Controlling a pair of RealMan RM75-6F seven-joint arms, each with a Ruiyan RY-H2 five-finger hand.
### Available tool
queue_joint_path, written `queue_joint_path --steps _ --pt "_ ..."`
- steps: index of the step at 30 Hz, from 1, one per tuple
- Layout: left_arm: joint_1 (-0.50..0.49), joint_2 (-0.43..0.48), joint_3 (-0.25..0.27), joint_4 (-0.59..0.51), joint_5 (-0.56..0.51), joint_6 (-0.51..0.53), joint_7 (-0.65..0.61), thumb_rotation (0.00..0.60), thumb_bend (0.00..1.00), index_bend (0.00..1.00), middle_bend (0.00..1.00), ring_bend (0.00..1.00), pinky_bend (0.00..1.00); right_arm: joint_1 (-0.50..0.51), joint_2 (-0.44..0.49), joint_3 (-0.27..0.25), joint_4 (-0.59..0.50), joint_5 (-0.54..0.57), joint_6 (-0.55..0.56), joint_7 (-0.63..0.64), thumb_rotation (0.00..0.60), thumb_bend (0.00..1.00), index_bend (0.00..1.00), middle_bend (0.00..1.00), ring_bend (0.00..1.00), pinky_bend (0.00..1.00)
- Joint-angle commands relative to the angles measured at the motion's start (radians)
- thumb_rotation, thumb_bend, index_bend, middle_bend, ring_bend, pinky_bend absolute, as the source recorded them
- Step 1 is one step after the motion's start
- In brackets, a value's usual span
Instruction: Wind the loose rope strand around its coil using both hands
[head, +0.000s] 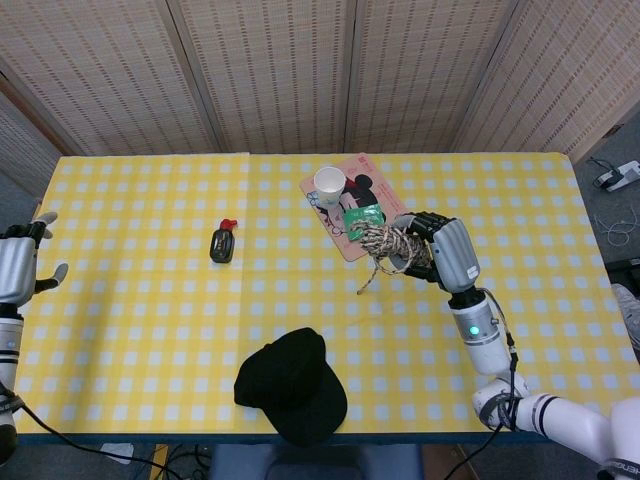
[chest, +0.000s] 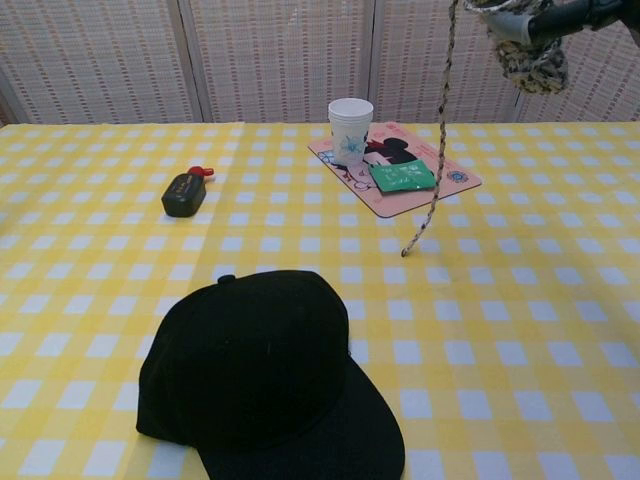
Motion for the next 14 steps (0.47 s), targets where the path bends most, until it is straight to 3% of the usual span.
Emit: queue_joint_path --steps 1,14 --pt "0.04 0.002 0.021 -0.017 0.03 0.033 -0.016 0.6 0.28 0.24 0.36 0.29 0.38 -0.027 0.032 -0.01 -0.026 0.0 0.002 0.005 0.6 0.56 0.88 0.64 0.54 0.63" --pt "0.194 0.009 0.066 -0.07 0.103 0.181 -0.02 0.6 0.28 0.25 0.36 0.29 0.36 -0.077 0.073 -0.022 -0.064 -0.022 0.008 0.005 0.6 0.57 0.88 0.64 0.55 0.63"
